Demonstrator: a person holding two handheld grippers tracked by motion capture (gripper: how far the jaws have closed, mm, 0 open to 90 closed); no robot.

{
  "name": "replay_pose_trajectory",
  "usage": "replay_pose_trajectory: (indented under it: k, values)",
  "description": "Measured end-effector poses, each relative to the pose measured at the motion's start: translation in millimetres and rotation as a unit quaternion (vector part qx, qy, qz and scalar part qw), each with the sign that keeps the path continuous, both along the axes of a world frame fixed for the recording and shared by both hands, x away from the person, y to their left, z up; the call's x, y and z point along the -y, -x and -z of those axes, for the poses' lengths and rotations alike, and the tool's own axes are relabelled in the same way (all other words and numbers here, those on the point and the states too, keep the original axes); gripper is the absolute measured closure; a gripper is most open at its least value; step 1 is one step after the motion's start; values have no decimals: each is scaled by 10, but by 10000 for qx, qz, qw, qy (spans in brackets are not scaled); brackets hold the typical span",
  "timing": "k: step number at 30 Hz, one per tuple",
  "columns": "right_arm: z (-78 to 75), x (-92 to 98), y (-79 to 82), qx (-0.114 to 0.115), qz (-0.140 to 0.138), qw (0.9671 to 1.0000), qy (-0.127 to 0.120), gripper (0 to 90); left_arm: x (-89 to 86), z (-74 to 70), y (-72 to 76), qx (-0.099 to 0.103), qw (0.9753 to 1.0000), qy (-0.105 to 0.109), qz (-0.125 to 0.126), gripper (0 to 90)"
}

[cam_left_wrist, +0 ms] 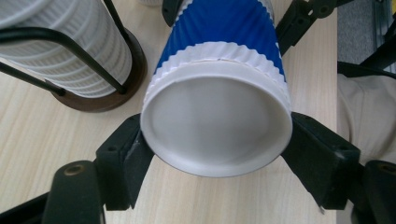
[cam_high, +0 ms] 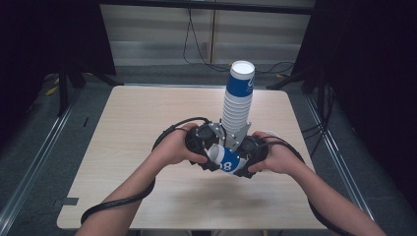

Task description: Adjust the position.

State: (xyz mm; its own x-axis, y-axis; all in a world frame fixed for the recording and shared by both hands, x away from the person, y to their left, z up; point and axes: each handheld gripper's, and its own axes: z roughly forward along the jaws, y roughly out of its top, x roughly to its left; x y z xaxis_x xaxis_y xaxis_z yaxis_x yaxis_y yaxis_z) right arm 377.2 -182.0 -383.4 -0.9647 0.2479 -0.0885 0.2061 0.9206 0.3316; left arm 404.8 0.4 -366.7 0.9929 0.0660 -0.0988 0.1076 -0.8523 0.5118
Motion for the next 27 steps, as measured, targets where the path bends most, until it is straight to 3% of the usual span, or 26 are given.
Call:
replay_pose_trajectory:
  k: [12,27]
  values:
    - [22,-40,24,-28,-58,9999,112,236,48,47,-7,-100,9989,-450,-11,280]
    - [-19,-70,33,9,-141,9999,18,234,74,97,-23,-78,9982,-591,54,288]
